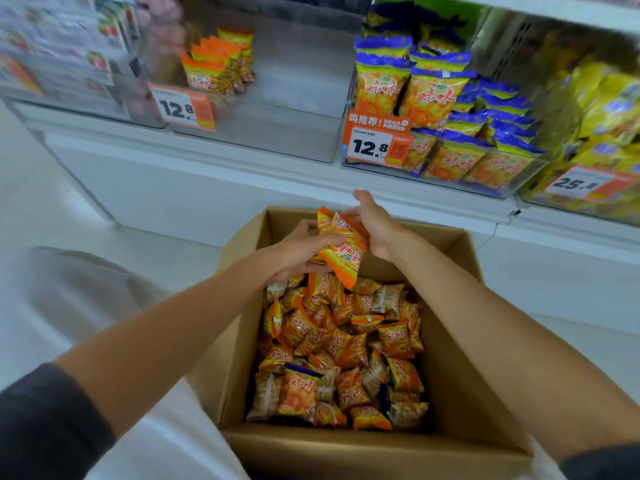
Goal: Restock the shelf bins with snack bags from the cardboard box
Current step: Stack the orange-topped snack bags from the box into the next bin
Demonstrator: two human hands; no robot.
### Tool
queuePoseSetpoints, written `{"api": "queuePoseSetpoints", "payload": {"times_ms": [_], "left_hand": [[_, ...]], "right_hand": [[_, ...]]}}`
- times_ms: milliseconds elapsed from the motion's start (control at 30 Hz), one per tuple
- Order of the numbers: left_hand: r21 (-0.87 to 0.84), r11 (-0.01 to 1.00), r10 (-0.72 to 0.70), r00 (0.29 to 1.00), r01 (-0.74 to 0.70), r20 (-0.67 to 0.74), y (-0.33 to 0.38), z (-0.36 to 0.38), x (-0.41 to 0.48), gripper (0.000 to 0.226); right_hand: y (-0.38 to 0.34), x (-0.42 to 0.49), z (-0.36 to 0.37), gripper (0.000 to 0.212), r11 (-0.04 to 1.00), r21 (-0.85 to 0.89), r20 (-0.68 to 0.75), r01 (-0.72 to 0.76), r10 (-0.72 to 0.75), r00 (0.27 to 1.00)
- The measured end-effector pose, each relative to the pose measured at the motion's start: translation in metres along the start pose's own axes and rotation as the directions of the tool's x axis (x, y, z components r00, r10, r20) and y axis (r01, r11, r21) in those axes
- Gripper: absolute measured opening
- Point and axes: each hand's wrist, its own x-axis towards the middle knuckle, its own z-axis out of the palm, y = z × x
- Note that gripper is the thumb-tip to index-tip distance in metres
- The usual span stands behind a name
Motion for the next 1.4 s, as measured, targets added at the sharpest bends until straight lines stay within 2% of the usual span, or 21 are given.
{"api": "queuePoseSetpoints", "payload": {"times_ms": [67, 100, 167, 233, 300, 433, 533, 600, 633, 700, 800, 900, 1000, 1100, 1167, 1267, 1333, 1400], "left_hand": [[-0.045, 0.999, -0.003, 1.0, 0.002, -0.03, 0.002, -0.015, -0.001, 0.063], [-0.081, 0.997, -0.004, 0.999, 0.001, -0.033, 0.003, -0.022, -0.001, 0.063], [-0.125, 0.992, 0.004, 0.999, -0.009, -0.038, 0.003, -0.03, -0.004, 0.07], [-0.138, 0.99, 0.016, 0.999, -0.023, -0.051, 0.001, -0.033, -0.005, 0.071], [-0.196, 0.98, 0.014, 0.995, -0.034, -0.101, 0.0, -0.033, -0.005, 0.057], [-0.3, 0.954, -0.024, 0.986, -0.028, -0.166, 0.007, -0.031, -0.005, 0.036], [-0.3, 0.952, 0.008, 0.982, -0.065, -0.186, 0.016, -0.024, -0.007, 0.037], [-0.285, 0.953, 0.055, 0.984, -0.102, -0.169, 0.023, -0.022, -0.009, 0.05], [-0.266, 0.956, 0.08, 0.984, -0.12, -0.158, 0.027, -0.022, -0.012, 0.062], [-0.25, 0.956, 0.114, 0.981, -0.151, -0.158, 0.033, -0.026, -0.017, 0.078], [-0.253, 0.95, 0.142, 0.976, -0.181, -0.166, 0.046, -0.038, -0.022, 0.069], [-0.185, 0.957, 0.188, 0.962, -0.225, -0.198, 0.068, -0.056, -0.029, 0.063], [-0.128, 0.949, 0.258, 0.945, -0.287, -0.202, 0.101, -0.08, -0.036, 0.06], [-0.067, 0.928, 0.347, 0.916, -0.367, -0.2, 0.14, -0.109, -0.039, 0.055], [0.042, 0.917, 0.396, 0.887, -0.398, -0.237, 0.166, -0.131, -0.04, 0.053], [0.32, 0.858, 0.491, 0.826, -0.402, -0.279, 0.203, -0.164, -0.036, 0.05], [0.465, 0.799, 0.544, 0.789, -0.382, -0.287, 0.225, -0.187, -0.028, 0.069], [0.525, 0.775, 0.543, 0.795, -0.35, -0.271, 0.239, -0.211, -0.011, 0.096]], "right_hand": [[-0.002, -0.004, -0.003, 0.027, 0.996, -0.058, 0.123, 0.064, -0.057, 0.991], [-0.001, -0.005, -0.004, 0.026, 0.987, -0.122, 0.176, 0.106, -0.084, 0.981], [0.003, -0.007, -0.007, 0.038, 0.958, -0.235, 0.232, 0.166, -0.111, 0.966], [0.007, -0.012, -0.008, 0.042, 0.943, -0.278, 0.197, 0.181, -0.128, 0.972], [0.012, -0.01, -0.011, 0.049, 0.954, -0.246, 0.119, 0.171, -0.145, 0.982], [0.011, -0.004, -0.014, 0.047, 0.988, -0.039, 0.006, 0.148, -0.148, 0.989], [0.002, -0.005, -0.002, 0.045, 0.981, 0.153, 0.016, 0.121, -0.125, 0.992], [-0.006, -0.007, 0.009, 0.046, 0.967, 0.229, 0.026, 0.114, -0.123, 0.992], [-0.009, -0.008, 0.013, 0.046, 0.968, 0.217, 0.029, 0.122, -0.131, 0.991], [-0.016, -0.009, 0.022, 0.051, 0.984, 0.088, 0.029, 0.153, -0.156, 0.987], [-0.028, -0.012, 0.032, 0.067, 0.975, -0.047, 0.061, 0.215, -0.212, 0.975], [-0.054, -0.014, 0.039, 0.071, 0.958, -0.024, 0.119, 0.286, -0.281, 0.952], [-0.095, -0.016, 0.054, 0.094, 0.923, -0.066, 0.223, 0.38, -0.357, 0.907], [-0.143, -0.015, 0.078, 0.092, 0.899, -0.014, 0.258, 0.439, -0.421, 0.87], [-0.173, -0.008, 0.094, 0.088, 0.893, 0.038, 0.263, 0.448, -0.442, 0.858], [-0.207, 0.013, 0.118, 0.088, 0.881, 0.054, 0.263, 0.47, -0.466, 0.845], [-0.225, 0.034, 0.132, 0.091, 0.866, 0.011, 0.22, 0.5, -0.49, 0.843], [-0.241, 0.056, 0.144, 0.095, 0.843, -0.045, 0.211, 0.536, -0.516, 0.83]]}}
